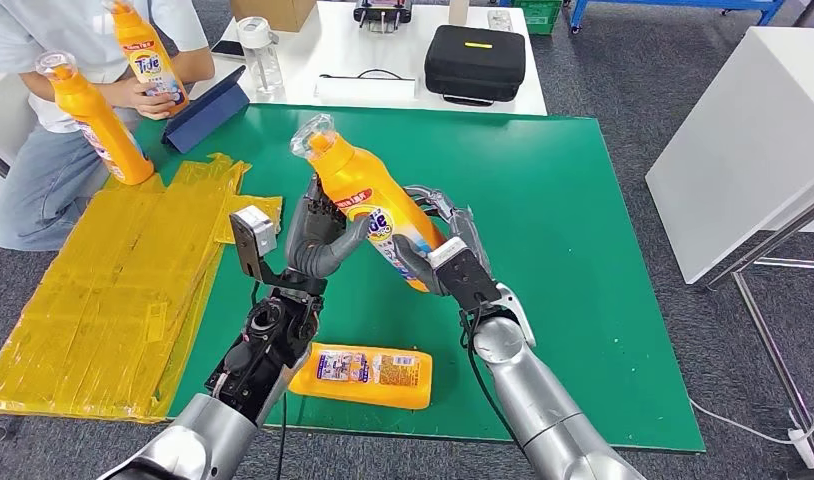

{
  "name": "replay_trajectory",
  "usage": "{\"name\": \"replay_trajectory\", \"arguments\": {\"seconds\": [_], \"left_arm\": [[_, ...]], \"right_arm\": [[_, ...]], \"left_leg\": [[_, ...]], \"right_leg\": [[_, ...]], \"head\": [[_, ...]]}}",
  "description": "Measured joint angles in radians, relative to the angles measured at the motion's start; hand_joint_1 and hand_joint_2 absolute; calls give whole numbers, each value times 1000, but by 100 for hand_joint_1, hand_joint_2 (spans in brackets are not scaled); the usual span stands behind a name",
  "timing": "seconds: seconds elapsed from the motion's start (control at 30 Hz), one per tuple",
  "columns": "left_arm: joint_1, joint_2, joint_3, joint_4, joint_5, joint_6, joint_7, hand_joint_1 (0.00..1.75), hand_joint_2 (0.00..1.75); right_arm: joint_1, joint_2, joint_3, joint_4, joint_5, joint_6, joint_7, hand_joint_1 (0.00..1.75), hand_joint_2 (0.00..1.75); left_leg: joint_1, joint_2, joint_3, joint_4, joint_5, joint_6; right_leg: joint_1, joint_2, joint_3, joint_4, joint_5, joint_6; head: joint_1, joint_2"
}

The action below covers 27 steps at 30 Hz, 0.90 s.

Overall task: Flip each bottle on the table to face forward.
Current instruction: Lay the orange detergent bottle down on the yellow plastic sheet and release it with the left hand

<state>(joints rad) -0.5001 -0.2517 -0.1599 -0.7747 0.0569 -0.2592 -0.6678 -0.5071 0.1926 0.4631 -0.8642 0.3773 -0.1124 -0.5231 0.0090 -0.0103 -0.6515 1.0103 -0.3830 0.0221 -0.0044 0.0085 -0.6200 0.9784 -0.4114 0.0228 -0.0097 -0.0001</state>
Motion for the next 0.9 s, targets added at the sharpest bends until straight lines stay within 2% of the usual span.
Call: {"name": "replay_trajectory", "arguments": {"seconds": [0.3,0.9], "left_arm": [[-16,2,0,2,-76,1,14,175,175],[-17,-7,-3,4,-79,-12,18,175,175]], "right_arm": [[28,-11,-10,-13,15,-28,15,175,175],[72,-26,-28,-86,41,-31,41,175,175]], "left_leg": [[0,0,0,0,0,0],[0,1,0,0,0,0]], "right_leg": [[0,0,0,0,0,0],[0,0,-1,0,0,0]], "head": [[0,0],[0,0]]}}
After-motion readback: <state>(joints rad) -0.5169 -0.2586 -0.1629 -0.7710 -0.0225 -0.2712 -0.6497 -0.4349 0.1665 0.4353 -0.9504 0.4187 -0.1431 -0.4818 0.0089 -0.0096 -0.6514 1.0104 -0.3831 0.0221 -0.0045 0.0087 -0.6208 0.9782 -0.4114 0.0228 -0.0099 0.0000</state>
